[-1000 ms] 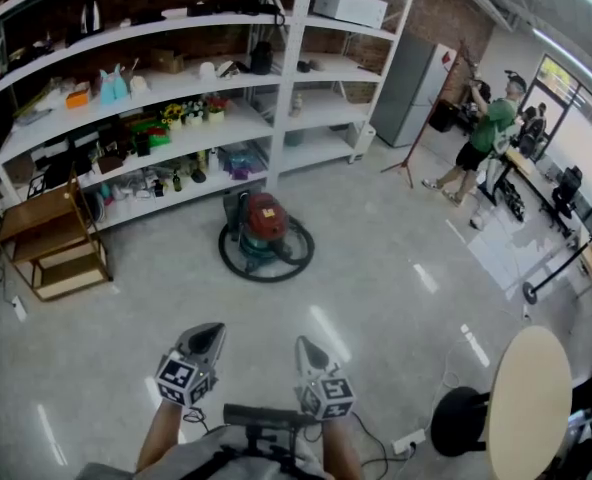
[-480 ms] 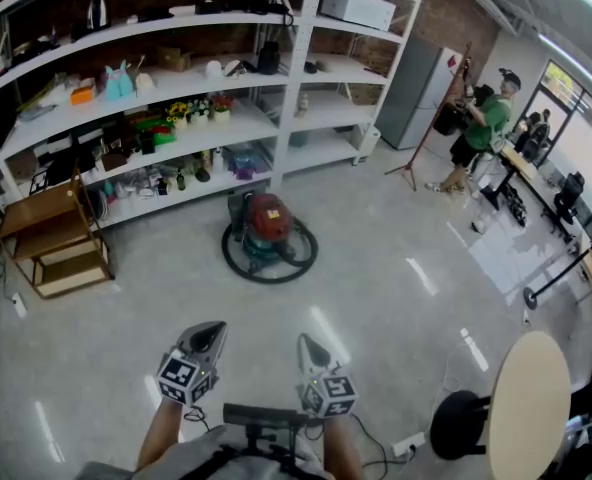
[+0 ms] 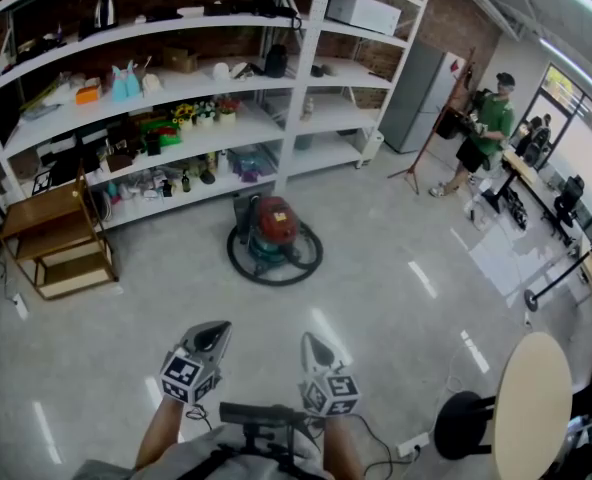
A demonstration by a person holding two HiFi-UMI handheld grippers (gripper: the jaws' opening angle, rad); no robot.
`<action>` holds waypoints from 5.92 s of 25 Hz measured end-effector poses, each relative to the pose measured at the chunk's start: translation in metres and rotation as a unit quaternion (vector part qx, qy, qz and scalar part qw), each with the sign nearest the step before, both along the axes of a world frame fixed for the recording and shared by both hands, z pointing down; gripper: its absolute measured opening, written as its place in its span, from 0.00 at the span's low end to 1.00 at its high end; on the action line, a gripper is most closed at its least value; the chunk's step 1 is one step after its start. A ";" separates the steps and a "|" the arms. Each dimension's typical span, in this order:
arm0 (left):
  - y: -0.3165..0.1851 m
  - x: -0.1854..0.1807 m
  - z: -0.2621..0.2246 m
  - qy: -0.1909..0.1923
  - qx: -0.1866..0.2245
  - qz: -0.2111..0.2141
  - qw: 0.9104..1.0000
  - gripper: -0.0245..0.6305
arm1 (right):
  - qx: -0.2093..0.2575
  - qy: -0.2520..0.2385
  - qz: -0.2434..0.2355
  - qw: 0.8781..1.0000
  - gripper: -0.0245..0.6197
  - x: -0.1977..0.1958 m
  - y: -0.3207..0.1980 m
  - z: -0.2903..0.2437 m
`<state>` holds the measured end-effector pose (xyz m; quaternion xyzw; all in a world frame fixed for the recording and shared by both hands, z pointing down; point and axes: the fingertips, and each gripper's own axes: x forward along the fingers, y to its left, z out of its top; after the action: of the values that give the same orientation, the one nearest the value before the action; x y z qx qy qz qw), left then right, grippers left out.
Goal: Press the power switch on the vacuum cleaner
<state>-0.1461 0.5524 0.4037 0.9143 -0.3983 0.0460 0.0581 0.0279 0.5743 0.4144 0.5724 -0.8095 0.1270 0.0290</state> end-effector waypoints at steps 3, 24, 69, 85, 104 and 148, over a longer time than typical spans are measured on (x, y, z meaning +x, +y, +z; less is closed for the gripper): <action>-0.006 -0.007 -0.003 0.001 -0.003 -0.002 1.000 0.05 | -0.001 0.000 -0.002 1.000 0.06 -0.007 -0.005 -0.004; -0.143 -0.004 0.007 0.003 -0.022 -0.005 1.000 0.05 | -0.023 0.009 -0.014 1.000 0.06 -0.010 -0.143 0.009; -0.389 0.052 0.001 -0.001 -0.020 0.002 1.000 0.05 | -0.035 -0.020 0.001 0.999 0.06 0.040 -0.378 0.014; -0.529 0.058 -0.008 -0.006 -0.030 0.052 0.998 0.05 | -0.056 -0.011 0.045 0.997 0.06 0.040 -0.502 0.005; -0.670 0.079 -0.001 -0.022 -0.023 0.124 0.992 0.05 | -0.065 -0.008 0.117 0.991 0.06 0.055 -0.623 0.008; -0.737 0.125 0.104 -0.066 -0.072 0.096 0.991 0.05 | -0.118 -0.007 0.065 0.991 0.06 0.097 -0.709 0.102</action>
<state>-0.0210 -0.1844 0.5077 0.9368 -0.3070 0.1402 0.0923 0.1247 -0.1348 0.5160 0.6158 -0.7499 0.2273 0.0819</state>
